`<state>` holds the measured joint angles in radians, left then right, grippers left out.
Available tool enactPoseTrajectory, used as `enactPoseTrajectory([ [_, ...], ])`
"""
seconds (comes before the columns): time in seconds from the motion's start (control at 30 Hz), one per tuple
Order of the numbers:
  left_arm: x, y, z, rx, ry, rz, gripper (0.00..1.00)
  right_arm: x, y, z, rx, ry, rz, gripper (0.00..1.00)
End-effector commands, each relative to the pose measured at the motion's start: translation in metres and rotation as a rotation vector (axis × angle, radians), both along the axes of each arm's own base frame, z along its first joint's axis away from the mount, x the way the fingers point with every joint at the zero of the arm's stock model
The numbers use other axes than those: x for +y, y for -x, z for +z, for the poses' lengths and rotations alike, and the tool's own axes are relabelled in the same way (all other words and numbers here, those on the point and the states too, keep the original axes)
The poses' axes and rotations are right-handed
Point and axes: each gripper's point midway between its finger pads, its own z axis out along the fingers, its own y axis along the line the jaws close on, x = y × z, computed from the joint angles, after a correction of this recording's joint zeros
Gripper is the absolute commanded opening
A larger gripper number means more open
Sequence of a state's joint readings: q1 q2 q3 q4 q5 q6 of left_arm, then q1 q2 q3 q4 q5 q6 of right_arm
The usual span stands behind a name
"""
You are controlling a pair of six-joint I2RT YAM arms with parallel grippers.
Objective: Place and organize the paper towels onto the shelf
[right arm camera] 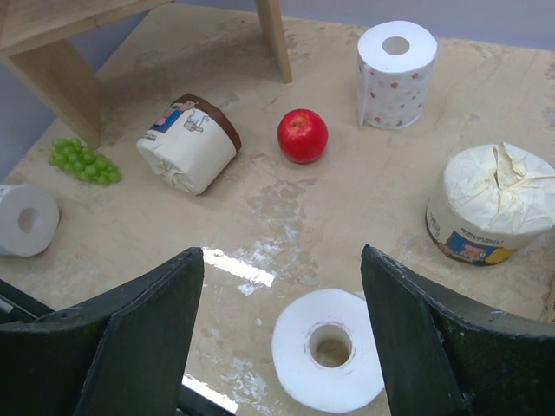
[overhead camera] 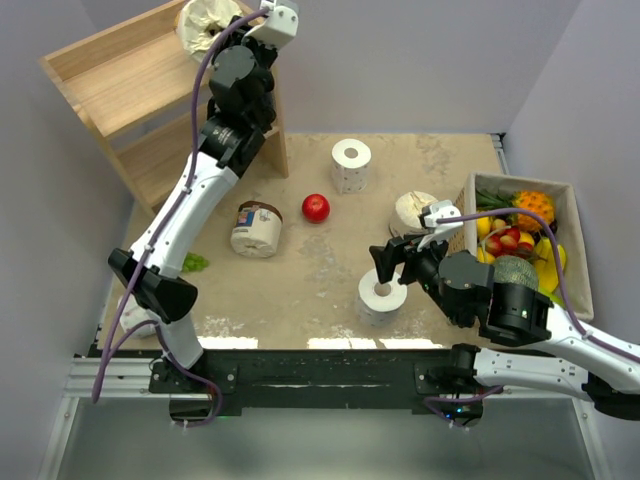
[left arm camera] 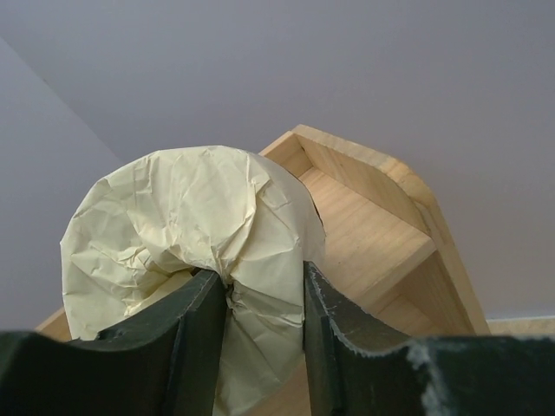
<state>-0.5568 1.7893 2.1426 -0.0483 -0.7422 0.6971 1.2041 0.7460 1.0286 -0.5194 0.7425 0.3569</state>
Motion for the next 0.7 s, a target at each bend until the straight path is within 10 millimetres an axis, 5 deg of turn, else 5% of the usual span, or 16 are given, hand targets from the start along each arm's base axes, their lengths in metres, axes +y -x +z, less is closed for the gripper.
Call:
enactPoseTrajectory([
  [0.0,0.015,0.012,0.054,-0.175,0.094,-0.033,0.43,-0.008,-0.002,0.021,-0.023,-0.044,-0.033,0.77],
  [0.47,0.026,0.004,0.064,-0.212,0.102,-0.043,0.59,-0.01,-0.002,0.025,-0.028,-0.047,-0.042,0.77],
  [0.67,0.033,0.029,0.092,-0.261,0.158,-0.088,0.63,-0.005,-0.003,0.023,-0.025,-0.037,-0.032,0.77],
])
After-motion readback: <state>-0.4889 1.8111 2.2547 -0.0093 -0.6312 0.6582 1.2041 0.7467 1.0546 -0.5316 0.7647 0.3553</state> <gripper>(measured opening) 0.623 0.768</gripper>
